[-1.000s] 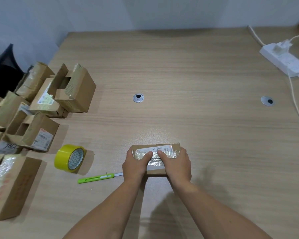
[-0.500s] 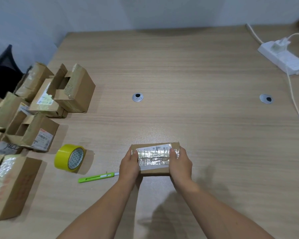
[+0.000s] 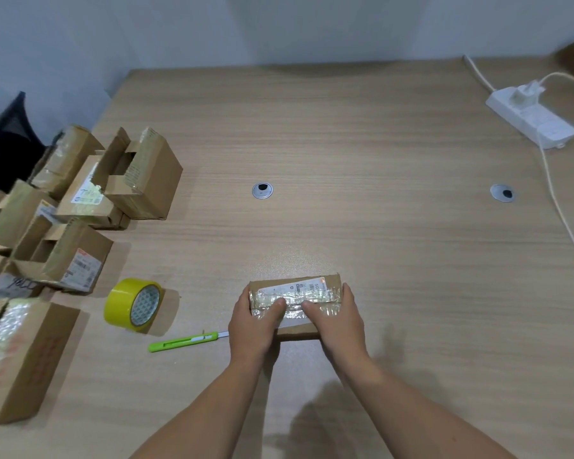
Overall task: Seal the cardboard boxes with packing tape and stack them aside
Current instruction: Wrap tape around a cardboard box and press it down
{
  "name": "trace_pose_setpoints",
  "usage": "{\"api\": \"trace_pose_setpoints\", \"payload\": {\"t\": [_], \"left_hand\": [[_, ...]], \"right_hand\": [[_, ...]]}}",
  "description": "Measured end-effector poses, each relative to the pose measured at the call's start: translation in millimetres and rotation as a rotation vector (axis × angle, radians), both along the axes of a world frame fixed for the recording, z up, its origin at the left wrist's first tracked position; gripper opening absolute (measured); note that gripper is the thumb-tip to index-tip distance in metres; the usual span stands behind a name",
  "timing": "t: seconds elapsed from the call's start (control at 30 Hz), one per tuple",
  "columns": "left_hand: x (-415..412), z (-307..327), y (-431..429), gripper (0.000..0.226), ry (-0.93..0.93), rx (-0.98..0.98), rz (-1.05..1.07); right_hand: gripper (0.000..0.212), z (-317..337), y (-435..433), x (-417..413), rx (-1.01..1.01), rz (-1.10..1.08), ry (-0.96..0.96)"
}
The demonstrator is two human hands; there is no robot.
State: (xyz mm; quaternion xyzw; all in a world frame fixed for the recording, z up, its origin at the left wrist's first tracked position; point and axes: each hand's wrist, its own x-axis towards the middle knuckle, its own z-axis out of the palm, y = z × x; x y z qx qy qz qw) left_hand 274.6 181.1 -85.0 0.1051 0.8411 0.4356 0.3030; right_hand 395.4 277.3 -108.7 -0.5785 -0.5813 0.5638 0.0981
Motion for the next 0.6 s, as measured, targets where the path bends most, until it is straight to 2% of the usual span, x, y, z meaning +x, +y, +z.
{"api": "trace_pose_setpoints", "payload": {"t": [0.1,0.17,0.47,0.6], "left_hand": [[0,-12,-1,0.091,0.011,-0.070,-0.078],[0,-14,-1,0.098,0.011,-0.070,-0.097],[-4,-6,-4,0.067,-0.050,-0.027,-0.074],[-12,-12,-8,0.059,-0.071,-0.020,-0.086]], "right_hand": [[0.067,7,-2,0,0.057,-0.033,0.014],[0.055,11,-3,0,0.067,-0.043,0.029],[0.047,8,-3,4,0.054,-0.045,0.084],[0.036,8,-1,7,0.052,-0.023,0.089]]}}
